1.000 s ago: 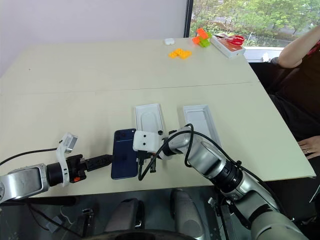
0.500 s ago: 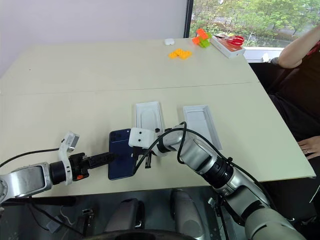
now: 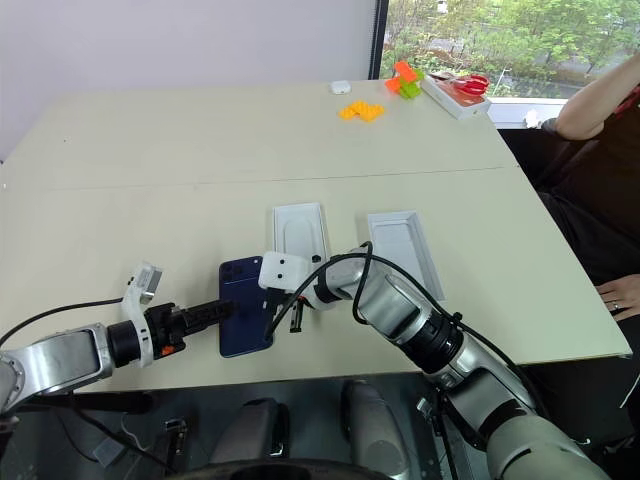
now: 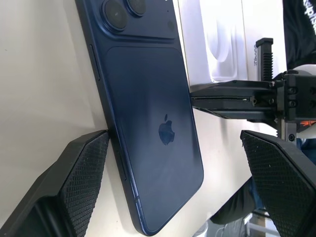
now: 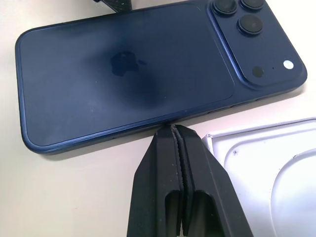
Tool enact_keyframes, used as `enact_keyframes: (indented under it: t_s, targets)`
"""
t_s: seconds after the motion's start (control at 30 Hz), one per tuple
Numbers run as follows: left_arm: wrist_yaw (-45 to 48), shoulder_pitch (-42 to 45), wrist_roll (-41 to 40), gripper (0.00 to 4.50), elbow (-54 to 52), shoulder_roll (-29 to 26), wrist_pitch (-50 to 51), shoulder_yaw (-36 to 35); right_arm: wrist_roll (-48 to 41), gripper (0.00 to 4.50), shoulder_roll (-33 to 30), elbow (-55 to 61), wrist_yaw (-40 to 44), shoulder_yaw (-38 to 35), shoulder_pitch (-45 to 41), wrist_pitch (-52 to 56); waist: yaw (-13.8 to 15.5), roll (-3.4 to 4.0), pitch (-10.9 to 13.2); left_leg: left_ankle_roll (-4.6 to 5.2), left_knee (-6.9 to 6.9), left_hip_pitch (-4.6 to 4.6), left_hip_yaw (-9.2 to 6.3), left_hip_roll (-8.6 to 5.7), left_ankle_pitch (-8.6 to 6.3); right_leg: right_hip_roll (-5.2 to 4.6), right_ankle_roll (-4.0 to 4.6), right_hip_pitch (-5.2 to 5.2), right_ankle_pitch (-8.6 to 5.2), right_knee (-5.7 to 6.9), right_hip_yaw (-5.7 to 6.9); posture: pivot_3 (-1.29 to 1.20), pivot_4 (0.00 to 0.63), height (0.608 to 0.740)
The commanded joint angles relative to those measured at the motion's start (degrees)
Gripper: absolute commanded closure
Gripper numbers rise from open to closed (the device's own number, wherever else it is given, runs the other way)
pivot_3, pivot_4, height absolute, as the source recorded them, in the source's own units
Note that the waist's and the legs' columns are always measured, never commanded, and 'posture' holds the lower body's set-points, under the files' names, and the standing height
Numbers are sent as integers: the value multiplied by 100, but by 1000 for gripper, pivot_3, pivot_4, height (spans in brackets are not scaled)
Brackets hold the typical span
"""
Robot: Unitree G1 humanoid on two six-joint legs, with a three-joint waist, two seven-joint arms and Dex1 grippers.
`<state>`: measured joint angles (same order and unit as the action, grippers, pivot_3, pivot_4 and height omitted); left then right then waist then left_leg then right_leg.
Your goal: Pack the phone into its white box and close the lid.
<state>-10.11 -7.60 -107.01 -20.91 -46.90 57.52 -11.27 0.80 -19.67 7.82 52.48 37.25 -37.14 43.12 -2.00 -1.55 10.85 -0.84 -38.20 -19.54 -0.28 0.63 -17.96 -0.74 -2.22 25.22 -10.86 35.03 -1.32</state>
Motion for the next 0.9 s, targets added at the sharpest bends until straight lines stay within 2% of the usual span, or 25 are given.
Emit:
enact_keyframes:
  t_s: [0.03,0.17,0.57,0.67,0.83,0.9]
  targets:
    - [52,-9,-224,0,-201,106,-23,375,-33,4436,221,-20,-18,76,-56,-108,-9,-1,0,0,0,-1,0,0,0,2,0,0,0,0,0,0,150,726]
    - [155,-128,-317,0,-364,144,-164,279,-17,4436,261,-73,-27,52,-50,-111,-42,-3,2,-1,6,-7,1,2,0,1,-5,7,-6,-1,-1,0,150,726]
    - [8,-218,-287,0,11,41,-392,164,32,4436,265,-102,-81,15,-46,-133,-54,-2,4,-1,6,-14,0,5,0,7,-4,19,-7,0,-2,0,150,726]
    - [23,-261,-392,830,105,61,-463,75,39,4500,275,-118,-95,11,-55,-138,-58,-2,5,-1,6,-14,1,8,0,8,-4,20,-7,0,-2,0,150,726]
    - [47,-302,-441,3247,44,50,-520,47,32,4500,283,-129,-105,7,-60,-139,-56,-4,9,-1,8,-24,0,11,-1,10,-3,31,-8,-1,0,0,150,726]
    - [12,-356,-471,3247,42,71,-556,28,28,4500,294,-126,-115,5,-54,-131,-58,-4,9,-1,8,-28,1,11,-1,10,-3,33,-8,-2,0,0,150,726]
